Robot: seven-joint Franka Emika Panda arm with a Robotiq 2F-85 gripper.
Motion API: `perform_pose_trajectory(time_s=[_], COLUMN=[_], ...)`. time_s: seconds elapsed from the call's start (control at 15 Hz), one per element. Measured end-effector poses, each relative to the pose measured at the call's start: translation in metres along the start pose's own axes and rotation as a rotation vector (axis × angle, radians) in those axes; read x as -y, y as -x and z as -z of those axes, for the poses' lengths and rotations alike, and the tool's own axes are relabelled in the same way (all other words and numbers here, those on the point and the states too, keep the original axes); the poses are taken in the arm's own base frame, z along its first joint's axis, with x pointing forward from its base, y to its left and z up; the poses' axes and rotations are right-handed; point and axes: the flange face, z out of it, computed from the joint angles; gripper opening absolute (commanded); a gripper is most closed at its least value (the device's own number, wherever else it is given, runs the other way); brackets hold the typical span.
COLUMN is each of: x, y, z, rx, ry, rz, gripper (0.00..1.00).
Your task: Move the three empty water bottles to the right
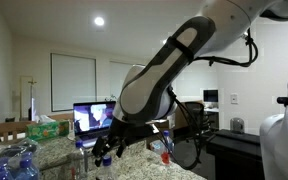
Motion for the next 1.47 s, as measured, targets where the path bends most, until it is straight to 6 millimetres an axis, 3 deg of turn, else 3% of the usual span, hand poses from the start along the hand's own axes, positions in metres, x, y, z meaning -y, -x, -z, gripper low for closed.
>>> perform_pose_trajectory(time_s=[0.33, 0.4, 0.53, 1.07, 1.13, 1.47], x=[-0.008, -0.008, -0.007, -0.003, -0.003, -0.012], y=[-0.017, -0.021, -0.031, -0.054, -0.056, -0.065], z=[0.010, 0.011, 0.012, -0.011, -0.014, -0.016], rx=[0.068, 0.091, 0.140, 0.306, 0.319, 0.341], ry=[-0.007, -0.011, -0.021, -0.042, -0.042, -0.033], rz=[-0.032, -0.035, -0.036, -0.045, -0.046, -0.081], gripper=[0.98, 0.73, 0.68, 0.15, 0.12, 0.15])
